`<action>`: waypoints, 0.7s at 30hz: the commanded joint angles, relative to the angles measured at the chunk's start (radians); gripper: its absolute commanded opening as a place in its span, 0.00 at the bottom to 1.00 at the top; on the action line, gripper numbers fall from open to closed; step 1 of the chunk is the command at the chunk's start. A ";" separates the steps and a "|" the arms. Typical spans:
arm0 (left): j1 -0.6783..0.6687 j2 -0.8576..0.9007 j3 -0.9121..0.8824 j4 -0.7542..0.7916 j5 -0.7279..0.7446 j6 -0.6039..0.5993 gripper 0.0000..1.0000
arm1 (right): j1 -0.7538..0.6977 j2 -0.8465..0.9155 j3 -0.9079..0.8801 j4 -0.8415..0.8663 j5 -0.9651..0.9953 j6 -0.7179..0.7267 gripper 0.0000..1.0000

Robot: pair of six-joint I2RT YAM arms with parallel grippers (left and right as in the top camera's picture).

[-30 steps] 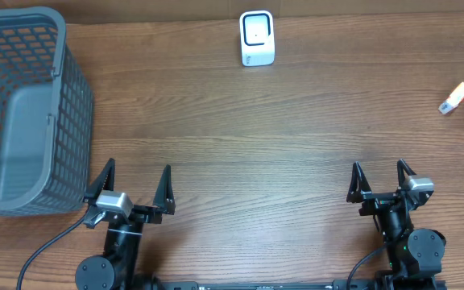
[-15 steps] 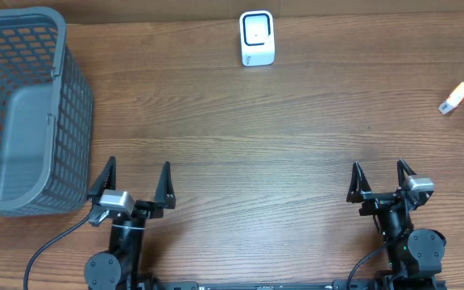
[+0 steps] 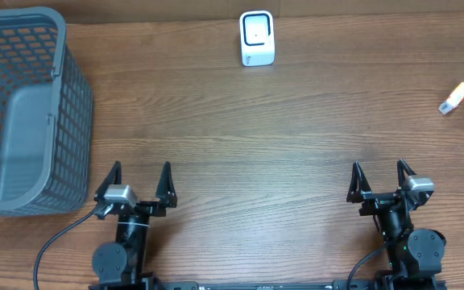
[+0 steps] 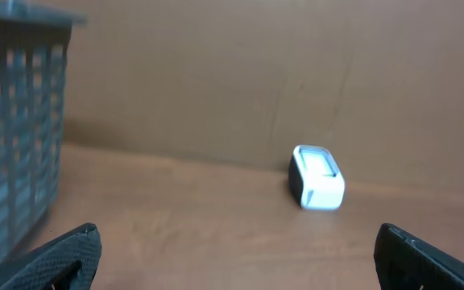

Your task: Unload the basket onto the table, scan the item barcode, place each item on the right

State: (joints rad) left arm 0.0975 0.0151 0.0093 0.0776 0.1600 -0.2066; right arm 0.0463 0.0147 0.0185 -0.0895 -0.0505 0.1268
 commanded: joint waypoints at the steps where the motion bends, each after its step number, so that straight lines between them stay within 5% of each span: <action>1: -0.008 -0.012 -0.005 -0.039 -0.039 -0.006 1.00 | -0.003 -0.012 -0.011 0.008 0.008 -0.003 1.00; 5: -0.009 -0.012 -0.004 -0.156 -0.068 0.012 1.00 | -0.003 -0.012 -0.011 0.008 0.008 -0.004 1.00; 14: -0.008 -0.012 -0.005 -0.153 -0.080 0.182 1.00 | -0.003 -0.012 -0.011 0.008 0.008 -0.003 1.00; 21: -0.008 -0.012 -0.005 -0.158 -0.109 0.160 1.00 | -0.003 -0.012 -0.011 0.008 0.008 -0.003 1.00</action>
State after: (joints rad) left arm 0.0975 0.0147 0.0086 -0.0723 0.0753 -0.0666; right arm 0.0463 0.0147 0.0185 -0.0891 -0.0509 0.1268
